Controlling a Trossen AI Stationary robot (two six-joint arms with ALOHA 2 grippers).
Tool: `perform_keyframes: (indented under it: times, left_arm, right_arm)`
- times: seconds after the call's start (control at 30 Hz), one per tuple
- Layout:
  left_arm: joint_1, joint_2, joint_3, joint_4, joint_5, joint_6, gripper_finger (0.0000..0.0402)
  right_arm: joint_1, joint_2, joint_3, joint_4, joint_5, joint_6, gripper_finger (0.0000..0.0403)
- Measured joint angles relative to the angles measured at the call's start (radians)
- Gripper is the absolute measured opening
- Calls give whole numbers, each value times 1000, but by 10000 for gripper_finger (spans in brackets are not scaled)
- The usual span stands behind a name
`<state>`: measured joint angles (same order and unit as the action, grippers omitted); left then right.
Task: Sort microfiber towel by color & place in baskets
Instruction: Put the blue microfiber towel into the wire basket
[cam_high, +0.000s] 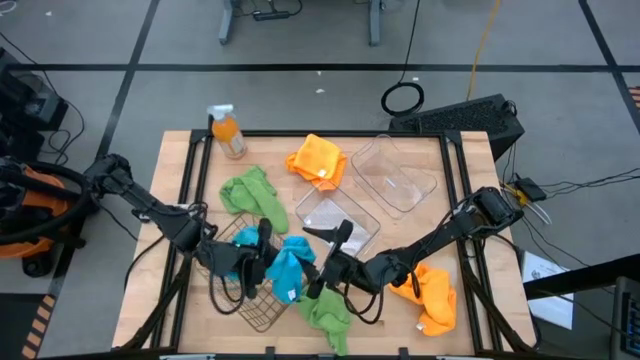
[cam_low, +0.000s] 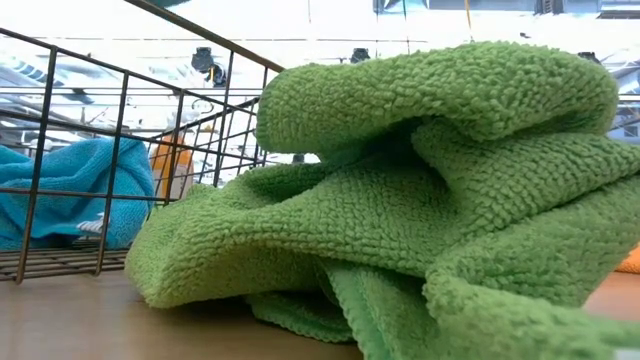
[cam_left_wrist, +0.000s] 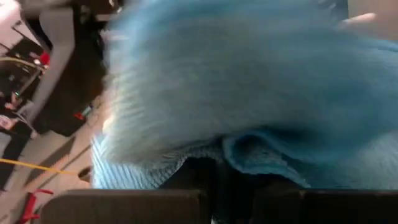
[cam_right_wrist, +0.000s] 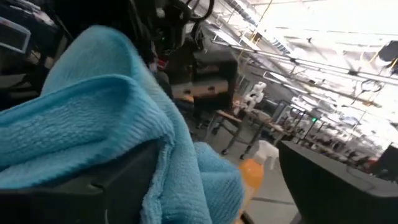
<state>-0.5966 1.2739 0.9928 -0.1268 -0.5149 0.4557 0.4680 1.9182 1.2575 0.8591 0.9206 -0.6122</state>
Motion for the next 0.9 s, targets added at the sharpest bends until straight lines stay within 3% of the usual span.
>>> perform_keyframes:
  times: [0.2, 0.47, 0.9]
  left_arm:
    - [-30, 0, 0, 6, -16, 49, 25]
    - [-30, -2, 0, 11, -55, 97, 25]
    - [-23, -16, 13, 200, -153, 281, 25]
  right_arm:
    - [-2, 1, -2, -21, -78, 56, 306]
    - [-1, 1, -3, -20, -100, 52, 306]
    - [45, 16, -10, 10, -130, -18, 306]
